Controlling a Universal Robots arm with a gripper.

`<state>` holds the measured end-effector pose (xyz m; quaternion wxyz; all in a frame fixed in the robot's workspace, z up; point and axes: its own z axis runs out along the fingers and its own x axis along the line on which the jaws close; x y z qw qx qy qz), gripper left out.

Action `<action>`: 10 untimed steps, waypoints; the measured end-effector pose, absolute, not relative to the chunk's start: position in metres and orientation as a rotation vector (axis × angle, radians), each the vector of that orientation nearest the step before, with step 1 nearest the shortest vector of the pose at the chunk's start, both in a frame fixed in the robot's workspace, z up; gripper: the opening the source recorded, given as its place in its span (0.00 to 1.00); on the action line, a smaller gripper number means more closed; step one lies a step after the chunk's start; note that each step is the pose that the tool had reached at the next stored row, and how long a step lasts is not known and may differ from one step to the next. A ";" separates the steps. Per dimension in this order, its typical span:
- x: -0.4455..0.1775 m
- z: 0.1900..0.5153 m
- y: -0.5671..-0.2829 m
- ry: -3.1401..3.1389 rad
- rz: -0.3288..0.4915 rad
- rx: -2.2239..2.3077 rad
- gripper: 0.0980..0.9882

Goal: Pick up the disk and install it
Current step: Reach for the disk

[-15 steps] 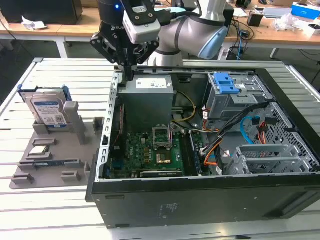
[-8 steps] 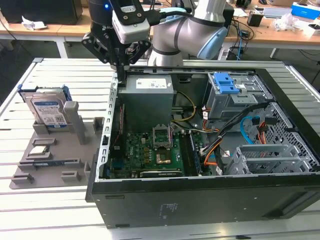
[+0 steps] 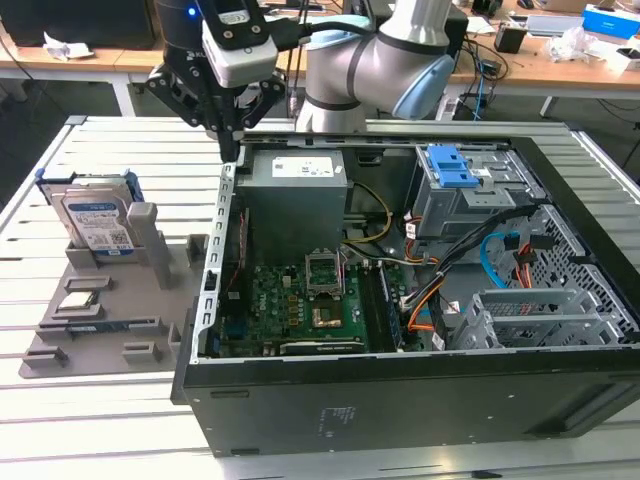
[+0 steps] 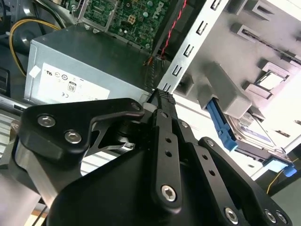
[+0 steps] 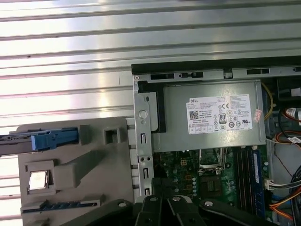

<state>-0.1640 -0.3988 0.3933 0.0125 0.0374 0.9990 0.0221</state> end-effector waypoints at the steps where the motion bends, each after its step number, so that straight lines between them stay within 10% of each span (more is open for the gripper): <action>1: -0.166 0.393 -0.399 3.114 0.069 0.117 0.01; 10: -0.180 0.393 -0.399 3.114 0.069 0.117 0.01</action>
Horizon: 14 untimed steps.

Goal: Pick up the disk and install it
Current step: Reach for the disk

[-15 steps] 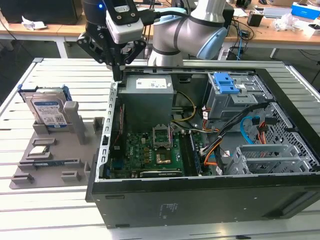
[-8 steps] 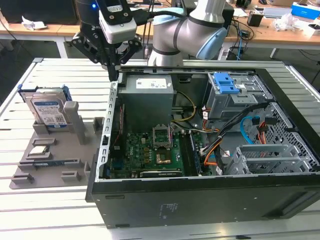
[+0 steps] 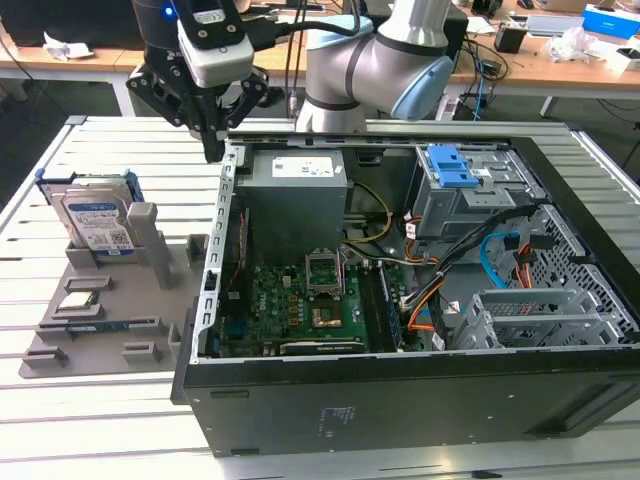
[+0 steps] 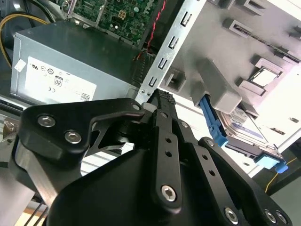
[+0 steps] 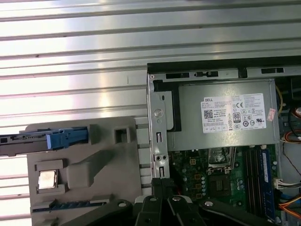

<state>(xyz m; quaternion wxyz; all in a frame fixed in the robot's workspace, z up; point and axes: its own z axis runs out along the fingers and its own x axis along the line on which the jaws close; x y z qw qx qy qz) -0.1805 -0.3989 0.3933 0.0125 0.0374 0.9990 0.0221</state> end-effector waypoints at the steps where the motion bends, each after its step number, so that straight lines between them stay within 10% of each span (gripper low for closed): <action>1: -0.182 0.393 -0.399 3.114 0.069 0.117 0.01; 14: -0.201 0.393 -0.399 3.114 0.069 0.117 0.01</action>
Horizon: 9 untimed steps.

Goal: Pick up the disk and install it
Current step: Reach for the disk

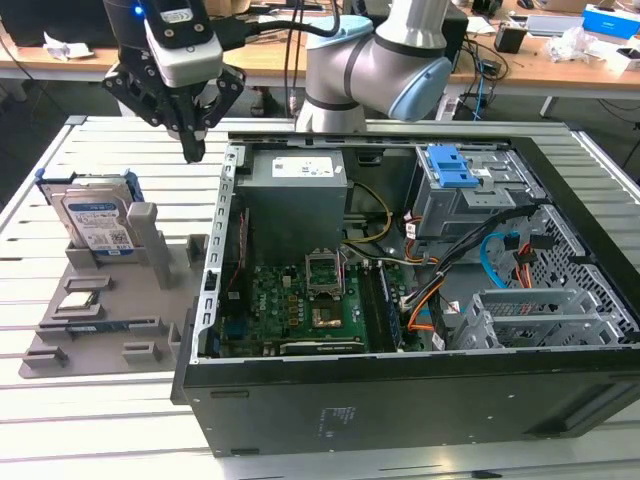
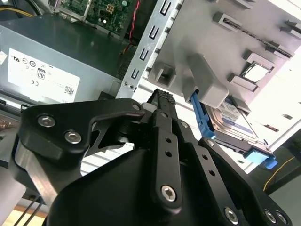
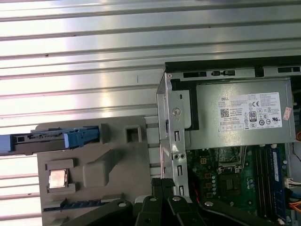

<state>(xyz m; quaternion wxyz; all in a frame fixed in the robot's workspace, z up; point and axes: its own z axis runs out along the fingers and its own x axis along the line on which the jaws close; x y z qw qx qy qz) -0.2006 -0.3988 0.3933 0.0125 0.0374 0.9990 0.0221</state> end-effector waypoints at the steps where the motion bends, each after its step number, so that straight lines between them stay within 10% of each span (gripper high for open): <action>1: -0.201 0.393 -0.399 3.114 0.069 0.117 0.01; 9: -0.209 0.393 -0.399 3.114 0.069 0.117 0.01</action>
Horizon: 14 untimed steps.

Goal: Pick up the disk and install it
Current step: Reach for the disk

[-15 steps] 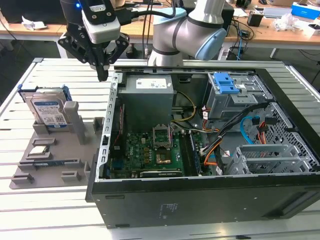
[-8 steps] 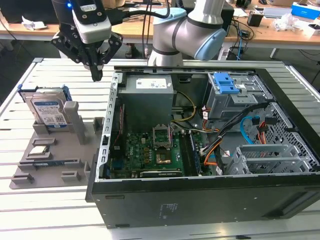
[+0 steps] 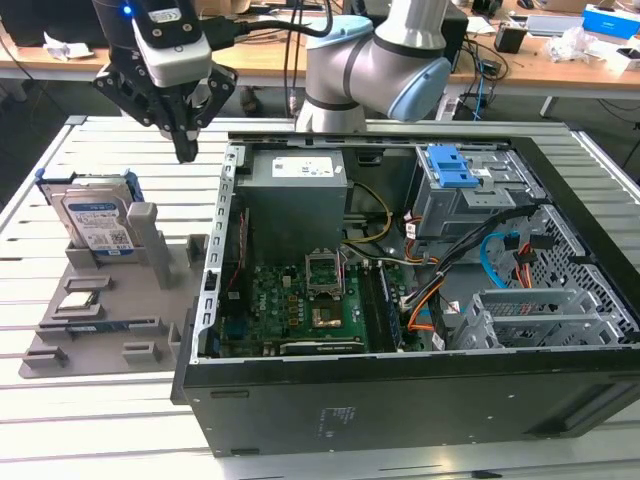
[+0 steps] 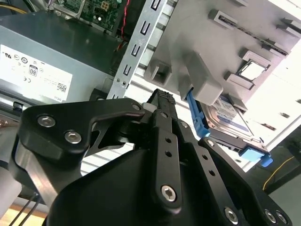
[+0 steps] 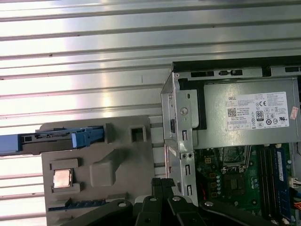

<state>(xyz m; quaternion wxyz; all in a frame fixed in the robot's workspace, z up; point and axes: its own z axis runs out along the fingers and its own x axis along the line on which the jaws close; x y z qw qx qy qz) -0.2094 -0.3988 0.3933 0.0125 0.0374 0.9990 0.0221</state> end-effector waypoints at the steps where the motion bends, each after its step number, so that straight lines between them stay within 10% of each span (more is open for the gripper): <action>1: -0.210 0.393 -0.399 3.114 0.069 0.117 0.01; 14: -0.228 0.393 -0.399 3.114 0.069 0.117 0.01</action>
